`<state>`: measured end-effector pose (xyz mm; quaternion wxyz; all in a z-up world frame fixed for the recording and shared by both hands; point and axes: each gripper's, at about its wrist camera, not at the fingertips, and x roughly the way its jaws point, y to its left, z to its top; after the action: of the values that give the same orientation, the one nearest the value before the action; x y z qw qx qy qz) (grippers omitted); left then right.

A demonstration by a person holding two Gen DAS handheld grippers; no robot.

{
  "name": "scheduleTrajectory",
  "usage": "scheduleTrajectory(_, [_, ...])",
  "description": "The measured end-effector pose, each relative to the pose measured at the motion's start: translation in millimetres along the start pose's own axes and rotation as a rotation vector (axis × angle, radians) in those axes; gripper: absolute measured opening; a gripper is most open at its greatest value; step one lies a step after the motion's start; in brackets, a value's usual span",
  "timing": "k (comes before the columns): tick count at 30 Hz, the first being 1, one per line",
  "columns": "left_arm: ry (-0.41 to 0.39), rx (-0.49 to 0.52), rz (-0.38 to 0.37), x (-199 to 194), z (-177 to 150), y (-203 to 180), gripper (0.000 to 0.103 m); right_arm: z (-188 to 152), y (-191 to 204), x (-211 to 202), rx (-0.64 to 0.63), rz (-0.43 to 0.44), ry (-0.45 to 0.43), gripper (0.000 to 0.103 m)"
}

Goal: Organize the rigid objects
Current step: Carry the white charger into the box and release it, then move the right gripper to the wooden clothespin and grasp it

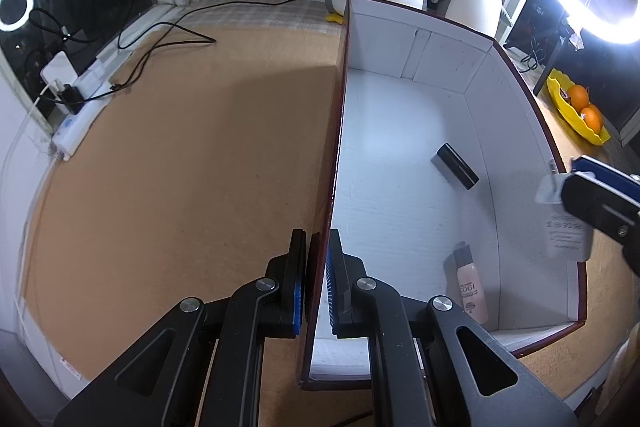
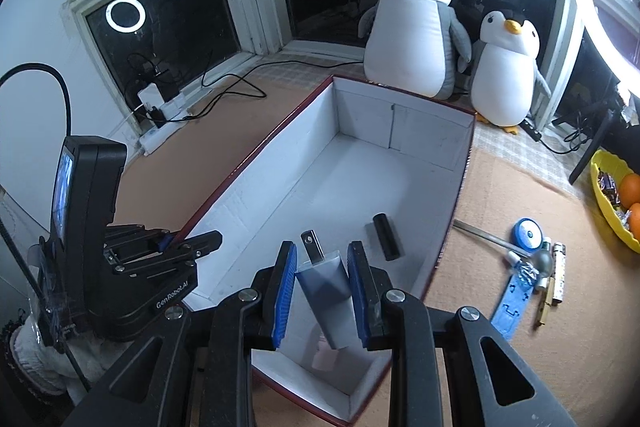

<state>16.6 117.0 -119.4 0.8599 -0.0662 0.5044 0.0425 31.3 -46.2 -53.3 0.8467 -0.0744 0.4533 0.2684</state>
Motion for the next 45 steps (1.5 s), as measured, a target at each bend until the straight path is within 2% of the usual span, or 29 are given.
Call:
scheduleTrajectory(8, [0.001, -0.001, 0.001, 0, 0, 0, 0.008, 2, 10, 6, -0.014, 0.01, 0.002, 0.025])
scheduleTrajectory(9, [0.001, -0.001, 0.001, 0, -1, -1, 0.008, 3, 11, 6, -0.016, 0.011, 0.003, 0.027])
scheduleTrajectory(11, [0.001, -0.001, 0.002, 0, -1, -1, 0.008, 3, 11, 5, -0.017, 0.011, -0.003, 0.044])
scheduleTrajectory(12, [0.002, -0.002, 0.002, 1, -1, -1, 0.008, 3, 11, 4, -0.016, 0.009, -0.009, 0.047])
scheduleTrajectory(23, [0.008, 0.005, 0.019, 0, -1, -4, 0.008, -1, -13, -7, 0.042, 0.004, -0.026, 0.047])
scheduleTrajectory(27, [0.012, 0.008, 0.029, 0, 0, -6, 0.008, -5, -36, -20, 0.088, 0.004, -0.049, 0.047])
scheduleTrajectory(32, [0.018, 0.016, 0.045, 1, 0, -8, 0.008, -14, -79, -36, 0.158, -0.051, -0.066, 0.047])
scheduleTrajectory(39, [0.029, 0.018, 0.07, 1, 1, -10, 0.008, -39, -154, -43, 0.279, -0.116, -0.026, 0.047])
scheduleTrajectory(45, [0.041, 0.019, 0.089, 2, 2, -13, 0.008, -60, -199, -40, 0.331, -0.171, 0.019, 0.047])
